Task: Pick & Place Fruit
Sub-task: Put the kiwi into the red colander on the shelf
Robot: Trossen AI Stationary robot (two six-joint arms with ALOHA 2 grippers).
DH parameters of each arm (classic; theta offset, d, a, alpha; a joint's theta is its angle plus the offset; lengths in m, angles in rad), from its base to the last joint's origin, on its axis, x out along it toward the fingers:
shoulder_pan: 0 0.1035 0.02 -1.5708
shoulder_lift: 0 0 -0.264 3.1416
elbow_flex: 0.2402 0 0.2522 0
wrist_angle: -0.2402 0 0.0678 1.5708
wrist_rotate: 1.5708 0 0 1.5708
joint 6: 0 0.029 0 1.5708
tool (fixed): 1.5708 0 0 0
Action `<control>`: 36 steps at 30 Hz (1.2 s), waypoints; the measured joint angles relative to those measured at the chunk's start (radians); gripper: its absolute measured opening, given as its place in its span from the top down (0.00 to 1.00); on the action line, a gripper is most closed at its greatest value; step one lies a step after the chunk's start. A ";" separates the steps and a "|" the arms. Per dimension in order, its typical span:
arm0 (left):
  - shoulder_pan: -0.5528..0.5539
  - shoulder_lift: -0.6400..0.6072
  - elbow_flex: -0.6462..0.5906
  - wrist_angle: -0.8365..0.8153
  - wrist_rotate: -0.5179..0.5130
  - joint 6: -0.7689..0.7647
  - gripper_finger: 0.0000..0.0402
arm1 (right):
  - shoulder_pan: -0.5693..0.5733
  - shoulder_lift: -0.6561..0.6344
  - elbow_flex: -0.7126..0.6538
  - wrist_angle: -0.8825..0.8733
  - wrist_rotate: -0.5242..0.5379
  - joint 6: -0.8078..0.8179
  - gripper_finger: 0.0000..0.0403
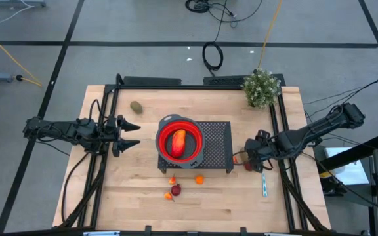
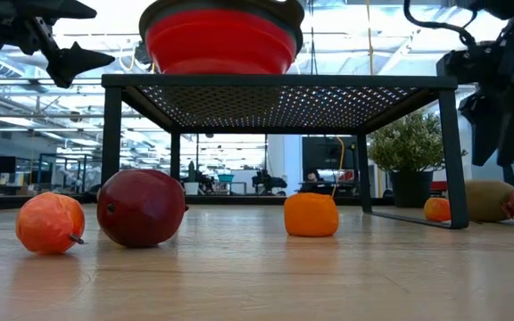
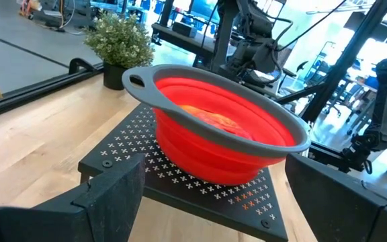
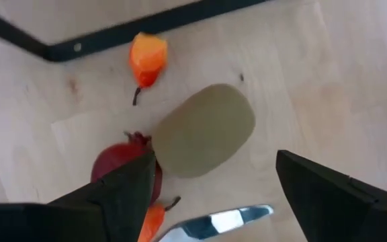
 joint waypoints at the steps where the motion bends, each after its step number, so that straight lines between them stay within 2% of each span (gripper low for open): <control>1: 0.000 0.000 0.000 0.000 0.000 -0.001 0.11 | -0.007 0.000 0.000 0.006 0.001 -0.002 0.24; 17: 0.000 0.000 0.000 0.000 0.000 -0.014 0.11 | -0.123 0.000 0.000 0.071 -0.026 0.019 0.24; 28: 0.000 0.000 0.000 -0.001 0.000 -0.009 0.11 | -0.125 0.000 -0.002 0.087 -0.030 0.035 0.24; 36: 0.000 0.000 0.000 -0.002 0.000 -0.007 0.11 | -0.125 0.001 -0.091 0.189 -0.029 0.046 0.24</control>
